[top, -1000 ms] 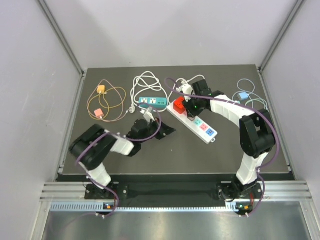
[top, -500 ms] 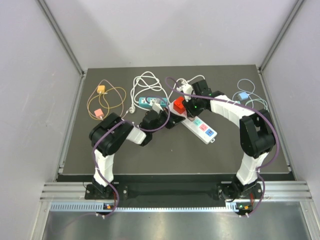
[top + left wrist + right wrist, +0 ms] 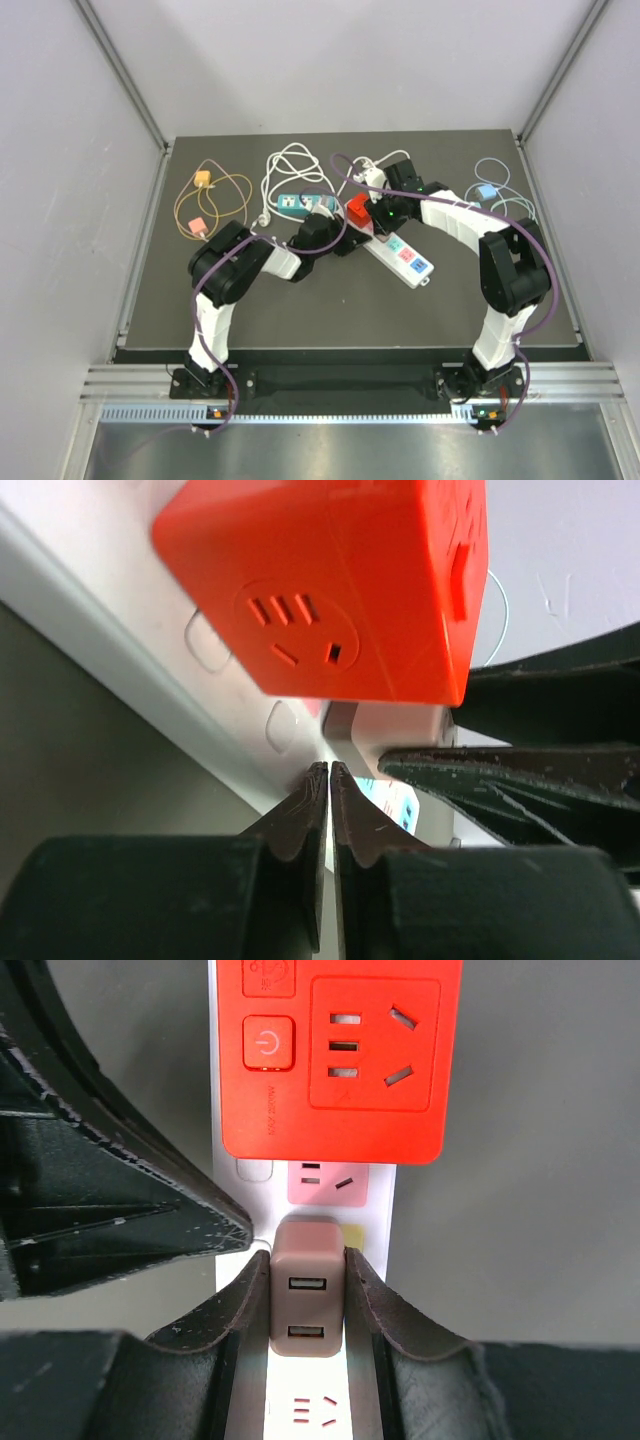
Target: Pull the plug off the socket
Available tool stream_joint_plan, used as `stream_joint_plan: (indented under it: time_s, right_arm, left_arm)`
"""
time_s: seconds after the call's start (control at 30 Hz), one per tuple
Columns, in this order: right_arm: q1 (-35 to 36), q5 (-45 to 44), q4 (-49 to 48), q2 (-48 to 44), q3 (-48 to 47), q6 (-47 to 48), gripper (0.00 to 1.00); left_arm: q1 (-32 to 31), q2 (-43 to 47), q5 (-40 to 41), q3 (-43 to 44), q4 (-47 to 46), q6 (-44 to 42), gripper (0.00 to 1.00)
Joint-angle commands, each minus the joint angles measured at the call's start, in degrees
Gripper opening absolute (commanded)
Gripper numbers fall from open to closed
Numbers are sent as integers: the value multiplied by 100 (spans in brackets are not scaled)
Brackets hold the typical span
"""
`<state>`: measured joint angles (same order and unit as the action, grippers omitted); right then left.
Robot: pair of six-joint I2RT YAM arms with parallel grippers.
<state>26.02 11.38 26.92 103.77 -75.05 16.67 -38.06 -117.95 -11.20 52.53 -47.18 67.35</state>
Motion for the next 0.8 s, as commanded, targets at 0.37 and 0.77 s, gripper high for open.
stream_joint_plan:
  time_s: [0.37,0.77]
  right_arm:
    - [96,207,-178,-427,-107,-129,0]
    - [-106,137,-380,-1104,-28,-164,0]
  left_arm:
    - [-61,9,417,143,1053,-512,25]
    - [-52,-114,531,11,1185,-539,25]
